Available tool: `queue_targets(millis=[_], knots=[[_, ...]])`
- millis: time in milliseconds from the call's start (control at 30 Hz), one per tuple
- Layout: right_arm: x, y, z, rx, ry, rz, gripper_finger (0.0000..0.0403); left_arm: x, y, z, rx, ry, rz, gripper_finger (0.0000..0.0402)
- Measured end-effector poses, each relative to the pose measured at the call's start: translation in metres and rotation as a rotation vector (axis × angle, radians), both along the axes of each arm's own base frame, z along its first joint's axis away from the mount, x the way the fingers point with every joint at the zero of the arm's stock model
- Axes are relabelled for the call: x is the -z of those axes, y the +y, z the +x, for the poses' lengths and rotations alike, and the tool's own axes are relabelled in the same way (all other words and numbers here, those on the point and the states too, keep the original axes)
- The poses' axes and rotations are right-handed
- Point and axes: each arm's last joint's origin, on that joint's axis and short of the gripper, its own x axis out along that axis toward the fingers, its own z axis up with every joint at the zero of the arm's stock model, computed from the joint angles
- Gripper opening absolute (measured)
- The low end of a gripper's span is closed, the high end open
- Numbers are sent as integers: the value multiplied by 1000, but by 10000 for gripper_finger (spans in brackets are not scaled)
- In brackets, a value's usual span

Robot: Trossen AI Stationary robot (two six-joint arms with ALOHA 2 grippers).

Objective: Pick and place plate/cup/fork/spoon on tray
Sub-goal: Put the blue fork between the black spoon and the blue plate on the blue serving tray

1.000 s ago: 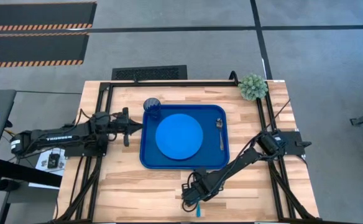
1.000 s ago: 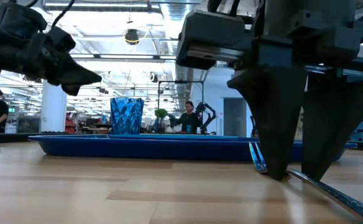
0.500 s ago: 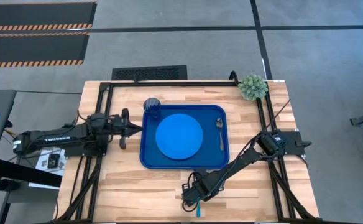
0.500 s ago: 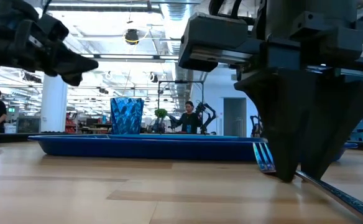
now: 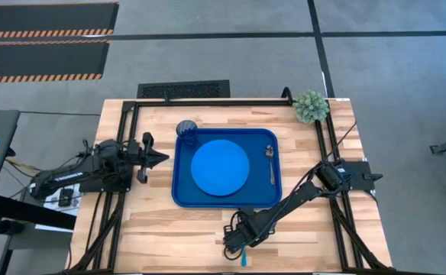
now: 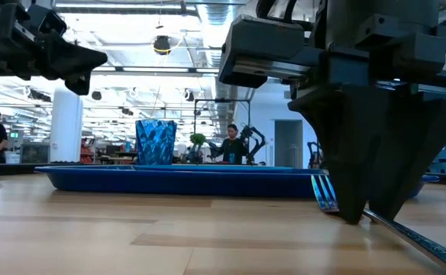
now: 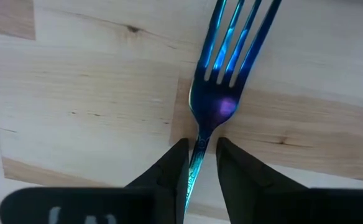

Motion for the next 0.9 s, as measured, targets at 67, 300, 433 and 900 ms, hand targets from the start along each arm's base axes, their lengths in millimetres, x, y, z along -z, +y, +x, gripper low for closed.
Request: queue_targets(millis=[67,300,433,900], knots=[[0,-1,1,-18,-3,-1,101,-1,-1,0,12,-8,3,0],[-17,-5,13,-78,-20,8,54,0,-5,0,42,-6,15,0],[-21,-9,18,-78,-17,45,18,0,-7,1,69,-7,39,0],[-33,11,10,36,-47,48,123,0,-14,2,106,-5,62,0]])
